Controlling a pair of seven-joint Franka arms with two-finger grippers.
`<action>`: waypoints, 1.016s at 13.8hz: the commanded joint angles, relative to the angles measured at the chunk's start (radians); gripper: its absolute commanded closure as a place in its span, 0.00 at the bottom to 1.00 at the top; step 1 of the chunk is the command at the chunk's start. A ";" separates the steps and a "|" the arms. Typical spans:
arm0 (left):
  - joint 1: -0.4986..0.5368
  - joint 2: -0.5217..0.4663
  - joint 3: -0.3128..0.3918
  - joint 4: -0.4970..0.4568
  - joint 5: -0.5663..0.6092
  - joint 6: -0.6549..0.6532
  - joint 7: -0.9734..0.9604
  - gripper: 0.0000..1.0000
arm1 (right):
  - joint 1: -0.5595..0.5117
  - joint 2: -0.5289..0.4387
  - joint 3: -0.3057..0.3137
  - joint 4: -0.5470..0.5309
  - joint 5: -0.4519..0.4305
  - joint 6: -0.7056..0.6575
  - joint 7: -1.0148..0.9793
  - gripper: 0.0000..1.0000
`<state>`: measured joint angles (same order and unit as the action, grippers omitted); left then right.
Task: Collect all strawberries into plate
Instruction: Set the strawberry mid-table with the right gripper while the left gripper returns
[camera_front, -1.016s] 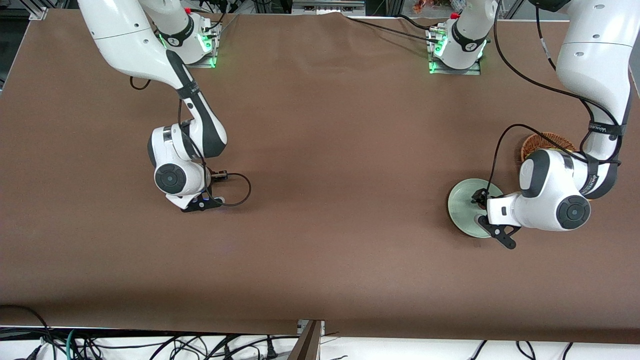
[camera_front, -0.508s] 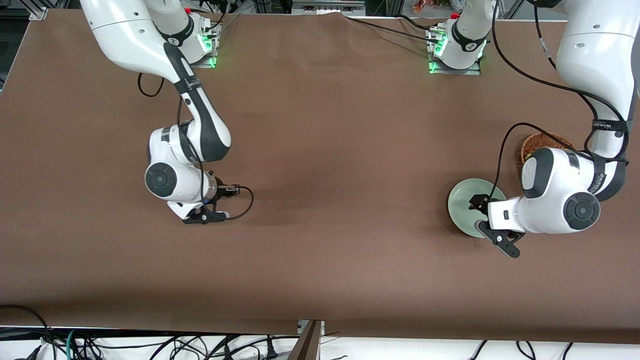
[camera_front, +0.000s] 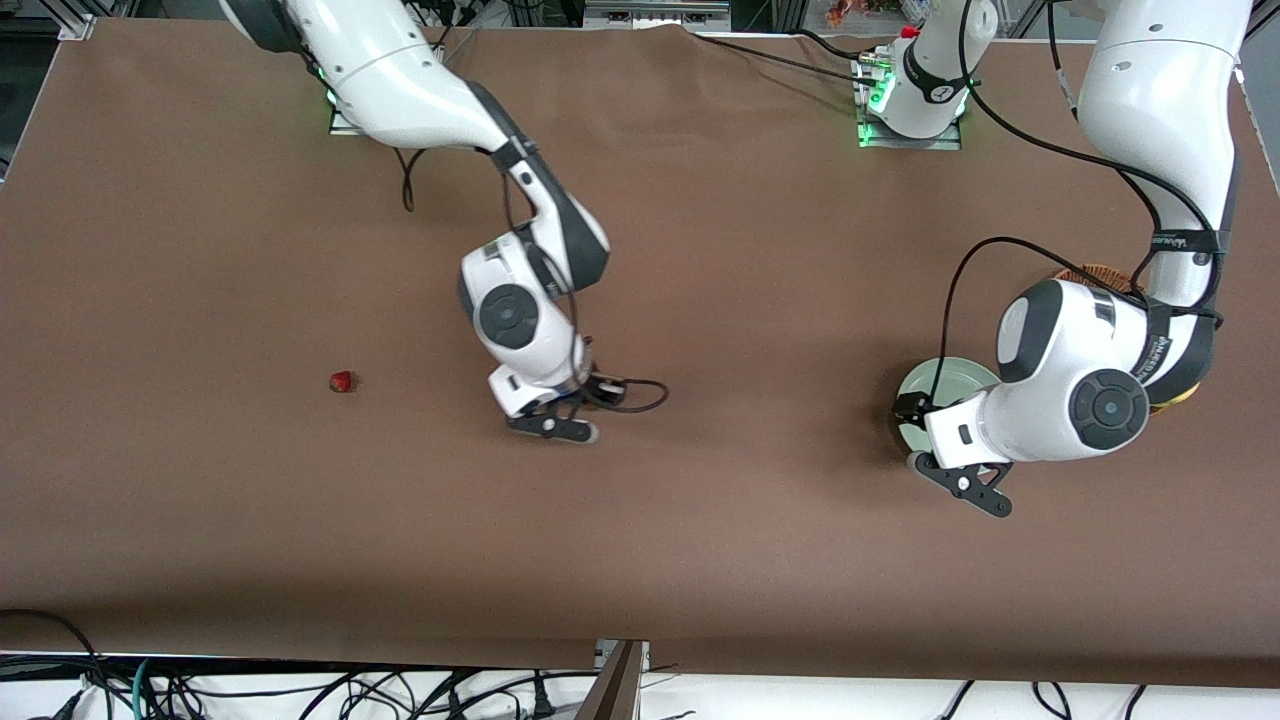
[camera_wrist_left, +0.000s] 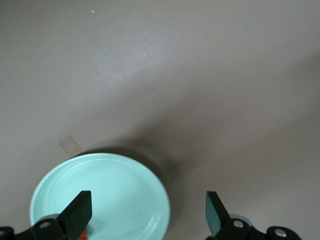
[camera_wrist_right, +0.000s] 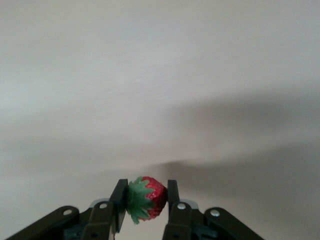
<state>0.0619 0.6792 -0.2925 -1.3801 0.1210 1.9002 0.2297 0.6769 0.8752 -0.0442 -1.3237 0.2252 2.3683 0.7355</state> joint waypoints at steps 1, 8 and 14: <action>-0.043 -0.007 0.003 0.013 0.000 -0.020 -0.123 0.00 | 0.076 0.076 0.001 0.086 0.016 0.116 0.121 0.84; -0.059 -0.001 0.003 0.012 -0.092 -0.013 -0.220 0.00 | 0.185 0.226 0.066 0.239 0.016 0.345 0.284 0.83; -0.059 0.008 0.006 0.010 -0.195 -0.009 -0.224 0.00 | 0.220 0.252 0.063 0.242 0.013 0.431 0.317 0.00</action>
<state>0.0081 0.6812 -0.2936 -1.3813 -0.0399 1.9002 0.0118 0.8956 1.1120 0.0201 -1.1277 0.2263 2.7955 1.0550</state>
